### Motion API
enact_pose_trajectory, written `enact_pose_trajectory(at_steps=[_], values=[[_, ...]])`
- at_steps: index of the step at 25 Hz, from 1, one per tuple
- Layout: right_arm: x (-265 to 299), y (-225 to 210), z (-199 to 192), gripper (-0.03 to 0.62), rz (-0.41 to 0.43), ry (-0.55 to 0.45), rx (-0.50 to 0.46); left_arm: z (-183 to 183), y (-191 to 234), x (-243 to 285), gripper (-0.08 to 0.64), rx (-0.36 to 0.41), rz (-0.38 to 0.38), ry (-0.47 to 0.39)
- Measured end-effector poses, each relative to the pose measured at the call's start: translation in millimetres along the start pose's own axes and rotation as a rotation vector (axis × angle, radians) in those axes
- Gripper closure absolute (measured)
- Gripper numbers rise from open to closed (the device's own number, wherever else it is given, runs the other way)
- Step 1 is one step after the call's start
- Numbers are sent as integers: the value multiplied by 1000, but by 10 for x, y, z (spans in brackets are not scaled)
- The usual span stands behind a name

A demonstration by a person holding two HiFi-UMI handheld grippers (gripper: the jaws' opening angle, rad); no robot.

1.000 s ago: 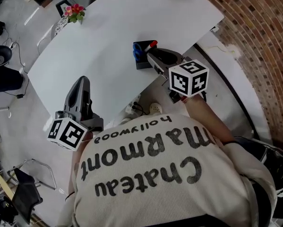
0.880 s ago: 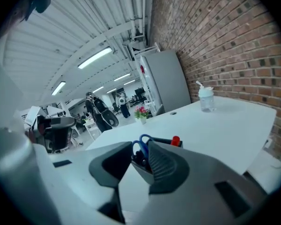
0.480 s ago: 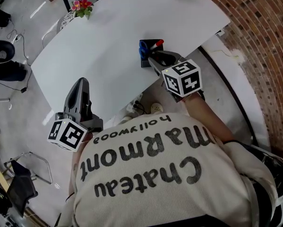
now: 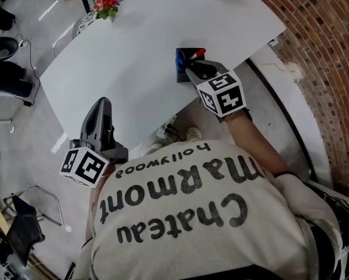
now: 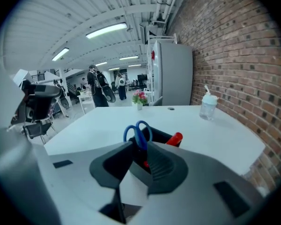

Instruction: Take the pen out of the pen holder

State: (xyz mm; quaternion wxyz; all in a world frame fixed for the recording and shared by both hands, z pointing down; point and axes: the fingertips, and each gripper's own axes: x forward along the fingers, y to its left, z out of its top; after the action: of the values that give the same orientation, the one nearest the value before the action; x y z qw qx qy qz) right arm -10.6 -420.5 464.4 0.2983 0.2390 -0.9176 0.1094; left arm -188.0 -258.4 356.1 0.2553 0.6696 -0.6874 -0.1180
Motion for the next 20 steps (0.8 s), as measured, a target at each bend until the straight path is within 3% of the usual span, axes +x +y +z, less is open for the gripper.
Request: enact_pose_trajectory(at_steps=[8,20], values=[[32,21,-16,503,-41,46,-80,6,57,3,560,-10,-17,3],[-62,-24,-2,512,-111,15,-8,40,91,19,558,-6,-62,25]])
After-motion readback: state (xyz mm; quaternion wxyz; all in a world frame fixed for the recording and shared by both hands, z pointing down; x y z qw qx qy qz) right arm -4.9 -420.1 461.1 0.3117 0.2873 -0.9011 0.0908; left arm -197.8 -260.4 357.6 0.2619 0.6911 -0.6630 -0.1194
